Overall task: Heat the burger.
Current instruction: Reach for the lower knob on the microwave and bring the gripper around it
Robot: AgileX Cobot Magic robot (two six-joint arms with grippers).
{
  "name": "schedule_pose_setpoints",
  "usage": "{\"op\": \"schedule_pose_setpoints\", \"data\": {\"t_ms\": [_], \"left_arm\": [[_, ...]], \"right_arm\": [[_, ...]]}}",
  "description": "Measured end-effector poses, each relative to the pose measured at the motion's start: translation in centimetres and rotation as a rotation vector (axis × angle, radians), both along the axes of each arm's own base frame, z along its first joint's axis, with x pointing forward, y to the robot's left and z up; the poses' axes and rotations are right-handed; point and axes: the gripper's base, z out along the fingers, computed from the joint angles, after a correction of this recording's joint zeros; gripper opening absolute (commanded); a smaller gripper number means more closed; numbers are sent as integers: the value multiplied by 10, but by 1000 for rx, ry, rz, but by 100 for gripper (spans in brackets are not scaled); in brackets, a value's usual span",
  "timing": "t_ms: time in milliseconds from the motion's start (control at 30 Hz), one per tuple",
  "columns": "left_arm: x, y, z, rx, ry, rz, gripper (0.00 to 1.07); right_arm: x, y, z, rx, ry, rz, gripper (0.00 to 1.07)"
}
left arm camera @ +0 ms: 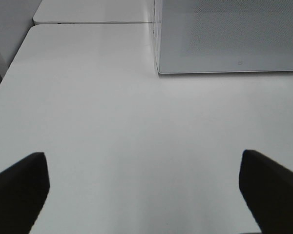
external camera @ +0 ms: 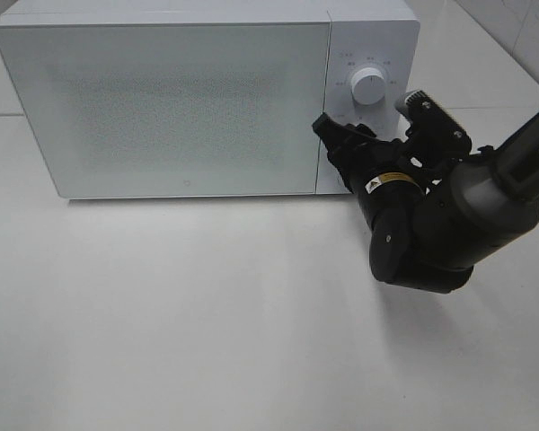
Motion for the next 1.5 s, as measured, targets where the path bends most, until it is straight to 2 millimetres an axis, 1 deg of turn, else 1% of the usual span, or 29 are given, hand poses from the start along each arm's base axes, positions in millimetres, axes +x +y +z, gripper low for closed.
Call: {"op": "schedule_pose_setpoints", "data": {"t_ms": [33, 67, 100, 133, 167, 200, 233, 267, 300, 333, 367, 400, 433, 467, 500, 533, 600, 633, 667, 867, 1167, 1333, 1500], "left_arm": [[0, 0, 0, 0, 0, 0, 98], [0, 0, 0, 0, 0, 0, 98], [0, 0, 0, 0, 0, 0, 98], [0, 0, 0, 0, 0, 0, 98], [0, 0, 0, 0, 0, 0, 98], [0, 0, 0, 0, 0, 0, 98], [0, 0, 0, 0, 0, 0, 98], [0, 0, 0, 0, 0, 0, 98], [0, 0, 0, 0, 0, 0, 98], [0, 0, 0, 0, 0, 0, 98], [0, 0, 0, 0, 0, 0, 98], [0, 0, 0, 0, 0, 0, 98], [0, 0, 0, 0, 0, 0, 98], [0, 0, 0, 0, 0, 0, 98], [0, 0, 0, 0, 0, 0, 98], [0, 0, 0, 0, 0, 0, 98], [0, 0, 0, 0, 0, 0, 98], [0, 0, 0, 0, 0, 0, 98], [0, 0, 0, 0, 0, 0, 98], [0, 0, 0, 0, 0, 0, 98], [0, 0, 0, 0, 0, 0, 98], [0, 0, 0, 0, 0, 0, 98], [0, 0, 0, 0, 0, 0, 98]], "right_arm": [[0, 0, -1, 53, -1, -10, 6], [0, -1, -1, 151, -4, -25, 6], [0, -1, -1, 151, -4, -25, 6], [0, 0, -1, 207, -3, -35, 6], [0, 0, -1, 306, -2, -55, 6], [0, 0, -1, 306, -2, -55, 6], [0, -1, -1, 415, -1, -75, 6], [0, -1, -1, 415, -1, -75, 6], [0, -1, -1, 461, -5, -85, 6], [0, -1, -2, 569, -3, -107, 6], [0, -1, -2, 569, -3, -107, 6], [0, -1, -2, 621, -3, -117, 6], [0, -1, -1, 711, -2, -135, 6], [0, -1, -1, 711, -2, -135, 6], [0, 0, -1, 794, -1, -152, 6], [0, 0, -1, 794, -1, -152, 6], [0, 0, -1, 875, -2, -168, 6], [0, 0, -1, 875, -2, -168, 6], [0, 0, -1, 917, -1, -177, 6], [0, 0, -1, 945, -2, -183, 4], [0, 0, -1, 938, -2, -181, 5], [0, -1, -1, 926, -3, -184, 8], [0, -1, -1, 913, -4, -184, 12]]}}
